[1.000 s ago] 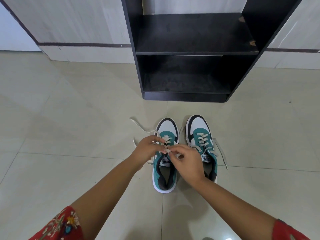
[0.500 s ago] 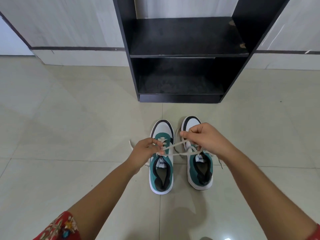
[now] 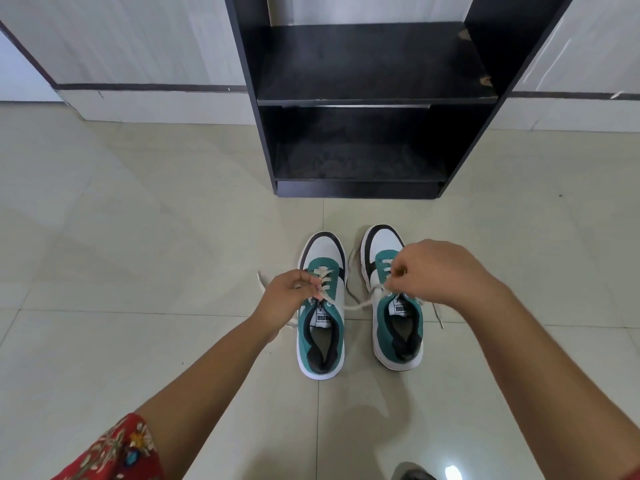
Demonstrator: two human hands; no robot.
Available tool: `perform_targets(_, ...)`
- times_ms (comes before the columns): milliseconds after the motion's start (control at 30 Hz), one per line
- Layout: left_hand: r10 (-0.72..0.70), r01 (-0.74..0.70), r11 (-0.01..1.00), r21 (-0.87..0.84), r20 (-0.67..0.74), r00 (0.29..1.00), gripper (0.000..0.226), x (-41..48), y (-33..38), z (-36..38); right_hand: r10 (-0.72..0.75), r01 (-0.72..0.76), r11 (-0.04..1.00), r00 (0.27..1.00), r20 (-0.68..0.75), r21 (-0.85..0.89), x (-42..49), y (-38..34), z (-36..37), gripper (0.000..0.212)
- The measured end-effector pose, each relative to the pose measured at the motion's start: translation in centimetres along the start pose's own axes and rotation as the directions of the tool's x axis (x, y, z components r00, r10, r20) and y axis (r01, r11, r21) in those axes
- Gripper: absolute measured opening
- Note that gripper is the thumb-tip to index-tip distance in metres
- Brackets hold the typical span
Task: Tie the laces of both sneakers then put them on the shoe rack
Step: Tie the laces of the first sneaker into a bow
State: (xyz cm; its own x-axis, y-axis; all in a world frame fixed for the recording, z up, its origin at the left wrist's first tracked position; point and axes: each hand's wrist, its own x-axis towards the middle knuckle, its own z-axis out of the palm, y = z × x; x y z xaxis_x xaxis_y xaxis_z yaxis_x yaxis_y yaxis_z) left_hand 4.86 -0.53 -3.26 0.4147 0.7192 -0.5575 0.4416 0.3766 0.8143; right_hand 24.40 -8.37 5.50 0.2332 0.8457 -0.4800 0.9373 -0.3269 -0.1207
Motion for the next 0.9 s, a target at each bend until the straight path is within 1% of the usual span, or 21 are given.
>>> perform_targets(33,-0.002,0.002,1.0,-0.004,0.004,1.0,0.017,-0.1,0.0,0.1,0.017,-0.009,0.988,0.999,0.05,-0.152,0.2,-0.3,0.8,0.016)
perform_targets(67,-0.003,0.003,1.0,-0.006,0.009,1.0,0.016,-0.2,0.0,0.1,0.012,0.009,0.971,0.996,0.087,-0.238,0.4,-0.7,2.0,0.021)
perform_targets(100,-0.002,0.002,1.0,-0.003,0.014,1.0,0.015,-0.3,0.0,0.2,-0.025,0.045,0.967,0.996,0.082,-0.251,0.8,-1.3,3.3,0.026)
perform_targets(133,-0.001,0.001,1.0,0.003,0.021,1.0,0.014,-0.4,0.0,0.2,-0.084,0.09,0.977,0.996,0.04,-0.194,1.3,-2.0,4.6,0.031)
perform_targets(167,0.0,0.0,1.0,0.009,0.03,1.0,0.013,-0.4,0.0,0.2,-0.138,0.135,0.987,0.99,-0.027,-0.086,1.8,-2.7,5.8,0.038)
perform_targets(200,0.002,-0.002,1.0,0.015,0.038,0.999,0.014,-0.4,0.0,0.3,-0.17,0.173,0.985,0.981,-0.091,0.025,2.1,-3.6,6.9,0.046)
perform_targets(233,0.006,-0.007,1.0,0.02,0.042,0.999,0.014,-0.5,0.0,0.3,-0.191,0.205,0.974,0.971,-0.145,0.092,2.4,-4.5,7.8,0.052)
perform_targets(300,0.016,-0.017,0.999,0.038,0.047,0.999,0.015,-0.5,0.1,0.2,-0.212,0.245,0.962,0.949,-0.232,0.121,2.8,-5.7,9.0,0.055)
perform_targets(367,0.027,-0.029,0.998,0.049,0.052,0.998,0.016,-0.5,0.1,-0.1,-0.231,0.267,0.957,0.935,-0.269,0.109,3.2,-5.9,9.6,0.047)
perform_targets(433,0.027,-0.028,0.999,0.039,0.037,0.999,0.018,-0.4,-0.1,-0.3,-0.241,0.259,0.965,0.934,-0.265,0.035,3.5,-5.4,9.4,0.033)
perform_targets(467,0.025,-0.026,0.999,0.036,0.027,0.999,0.019,-0.3,-0.3,-0.4,-0.242,0.245,0.969,0.937,-0.25,-0.02,3.6,-5.1,9.2,0.026)
perform_targets(533,0.023,-0.024,0.999,0.035,0.026,0.999,0.021,-0.3,-0.5,-0.6,-0.241,0.23,0.97,0.95,-0.198,-0.077,3.6,-4.4,8.7,0.022)
perform_targets(633,0.059,-0.061,0.995,0.077,0.034,0.998,0.019,0.0,-1.1,-0.9,-0.255,0.252,0.967,0.963,-0.09,-0.046,3.0,-3.5,8.0,0.026)
perform_targets(667,0.088,-0.091,0.988,0.124,0.029,0.996,0.017,0.1,-1.4,-1.2,-0.225,0.224,0.974,0.974,-0.032,-0.045,2.9,-3.0,7.7,0.028)
perform_targets(700,0.119,-0.122,0.974,0.189,0.024,0.993,0.015,0.3,-1.6,-1.4,-0.166,0.168,0.984,0.986,0.027,-0.065,2.7,-2.5,7.3,0.029)
perform_targets(767,0.164,-0.164,0.932,0.323,0.027,0.986,0.012,0.6,-1.9,-2.0,-0.014,0.029,0.991,0.993,0.119,-0.13,2.5,-1.8,6.7,0.021)
perform_targets(800,0.172,-0.172,0.911,0.375,0.033,0.984,0.013,0.6,-2.0,-2.2,0.041,-0.017,0.987,0.989,0.146,-0.16,2.4,-1.7,6.6,0.017)
perform_targets(867,0.178,-0.179,0.877,0.445,0.045,0.983,0.015,0.5,-1.9,-2.4,0.075,-0.04,0.968,0.988,0.131,-0.25,2.3,-2.1,6.5,0.019)
perform_targets(900,0.183,-0.183,0.856,0.483,0.047,0.982,0.015,0.4,-1.7,-2.3,0.056,-0.03,0.959,0.995,0.084,-0.281,2.3,-2.6,6.6,0.019)
